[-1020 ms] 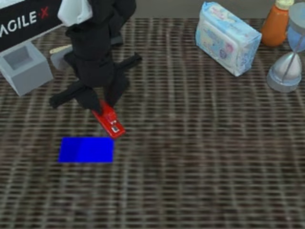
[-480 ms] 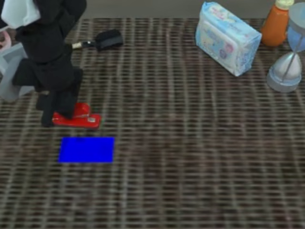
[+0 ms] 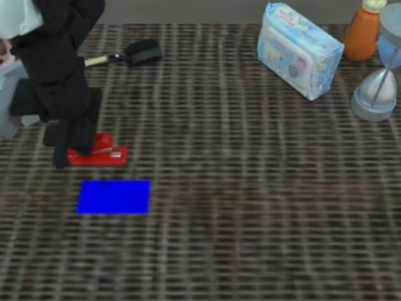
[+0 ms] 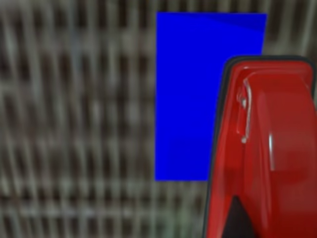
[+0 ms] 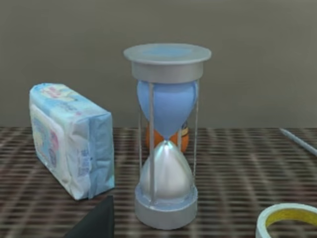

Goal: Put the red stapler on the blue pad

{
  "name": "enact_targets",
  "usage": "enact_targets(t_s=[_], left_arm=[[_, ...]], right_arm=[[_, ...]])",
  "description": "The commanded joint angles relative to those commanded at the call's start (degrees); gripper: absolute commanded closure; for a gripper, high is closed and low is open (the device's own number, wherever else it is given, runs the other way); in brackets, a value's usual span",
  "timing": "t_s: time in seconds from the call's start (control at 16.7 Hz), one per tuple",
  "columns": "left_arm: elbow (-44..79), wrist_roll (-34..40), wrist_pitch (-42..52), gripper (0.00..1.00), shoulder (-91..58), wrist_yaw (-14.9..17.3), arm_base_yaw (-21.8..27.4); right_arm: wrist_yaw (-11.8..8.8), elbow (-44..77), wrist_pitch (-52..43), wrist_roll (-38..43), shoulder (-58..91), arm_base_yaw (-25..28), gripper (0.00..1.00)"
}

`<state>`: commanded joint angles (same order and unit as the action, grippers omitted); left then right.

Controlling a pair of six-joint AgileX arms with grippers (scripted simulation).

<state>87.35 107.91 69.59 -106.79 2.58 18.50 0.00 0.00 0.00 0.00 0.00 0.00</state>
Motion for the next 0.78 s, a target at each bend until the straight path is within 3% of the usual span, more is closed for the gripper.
enact_targets(t_s=[0.54, 0.78], left_arm=[[-13.34, 0.9, -19.55, 1.0, -5.54, 0.04, 0.57], [-14.78, 1.04, -21.22, 1.0, -6.2, 0.07, 0.68]], right_arm=[[0.0, 0.0, 0.0, 0.0, 0.0, 0.0, 0.0], [0.0, 0.0, 0.0, 0.0, 0.0, 0.0, 0.0]])
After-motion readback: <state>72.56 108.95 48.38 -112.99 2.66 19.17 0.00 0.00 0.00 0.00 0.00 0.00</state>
